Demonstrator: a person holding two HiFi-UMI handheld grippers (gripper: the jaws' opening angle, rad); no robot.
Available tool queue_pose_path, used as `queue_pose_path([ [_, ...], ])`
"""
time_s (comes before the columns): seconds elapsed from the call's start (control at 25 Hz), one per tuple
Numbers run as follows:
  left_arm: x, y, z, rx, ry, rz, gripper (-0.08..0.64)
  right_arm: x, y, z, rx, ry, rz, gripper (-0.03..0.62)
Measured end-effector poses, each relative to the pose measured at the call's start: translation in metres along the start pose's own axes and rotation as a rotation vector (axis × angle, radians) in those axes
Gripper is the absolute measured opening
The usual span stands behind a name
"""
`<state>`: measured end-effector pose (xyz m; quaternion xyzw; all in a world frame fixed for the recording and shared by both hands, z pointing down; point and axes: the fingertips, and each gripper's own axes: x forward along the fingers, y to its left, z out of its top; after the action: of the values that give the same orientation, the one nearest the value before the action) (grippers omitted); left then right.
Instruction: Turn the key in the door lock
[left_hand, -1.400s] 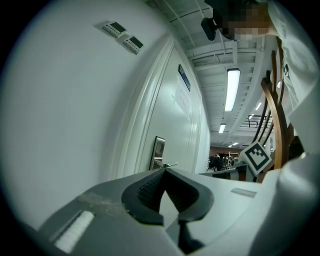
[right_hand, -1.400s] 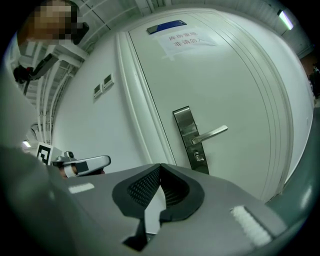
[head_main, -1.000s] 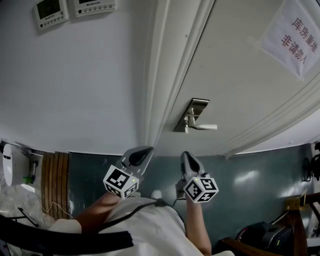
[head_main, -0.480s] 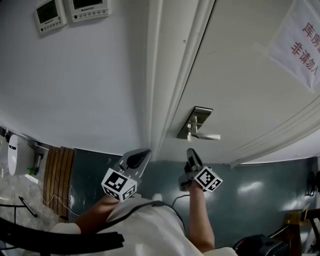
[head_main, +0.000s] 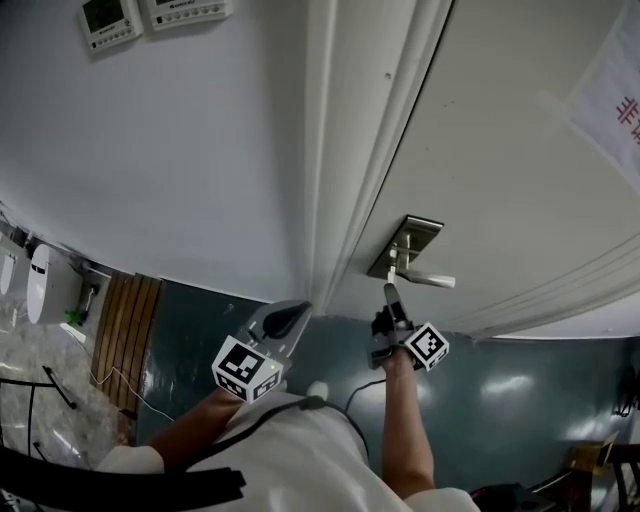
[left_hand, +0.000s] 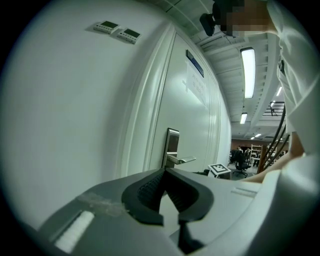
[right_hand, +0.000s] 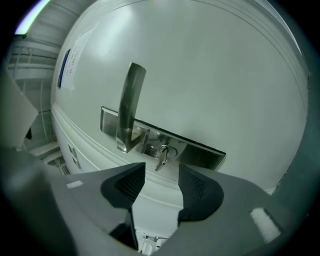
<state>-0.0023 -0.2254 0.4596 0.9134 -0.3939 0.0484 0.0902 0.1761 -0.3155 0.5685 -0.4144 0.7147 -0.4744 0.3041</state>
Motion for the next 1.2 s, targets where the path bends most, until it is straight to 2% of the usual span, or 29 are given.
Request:
queue_pose_path([
  [0.2, 0.022, -0.026, -0.005, -0.013, 0.019, -0.081, 0.005, 0.012, -0.001, 0.006, 0.109, -0.015, 0.069, 0.202],
  [0.32, 0.036, -0.037, -0.003, -0.017, 0.021, -0.110, 0.005, 0.015, -0.002, 0.008, 0.152, -0.026, 0.090, 0.152],
  [0.44, 0.048, -0.045, -0.003, -0.003, 0.022, -0.132, 0.005, 0.015, -0.008, 0.012, 0.213, -0.056, 0.104, 0.132],
  [0.56, 0.055, -0.051, -0.006, 0.013, 0.030, -0.149, 0.005, 0.015, -0.010, 0.014, 0.231, -0.060, 0.107, 0.072],
  [0.76, 0.057, -0.059, -0.006, 0.027, 0.029, -0.169, 0.005, 0.017, -0.009, 0.014, 0.222, -0.041, 0.091, 0.060],
  [0.88, 0.057, -0.059, -0.008, 0.034, 0.034, -0.172, 0.005, 0.018, -0.006, 0.014, 0.166, -0.036, 0.058, 0.043],
  [1.08, 0.056, -0.058, -0.005, 0.043, 0.028, -0.174, 0.005, 0.017, -0.001, 0.016, -0.111, 0.000, -0.102, 0.041],
  [1.2, 0.053, -0.060, -0.005, 0.048, 0.028, -0.182, 0.005, 0.019, 0.006, 0.013, -0.258, 0.018, -0.152, 0.041],
])
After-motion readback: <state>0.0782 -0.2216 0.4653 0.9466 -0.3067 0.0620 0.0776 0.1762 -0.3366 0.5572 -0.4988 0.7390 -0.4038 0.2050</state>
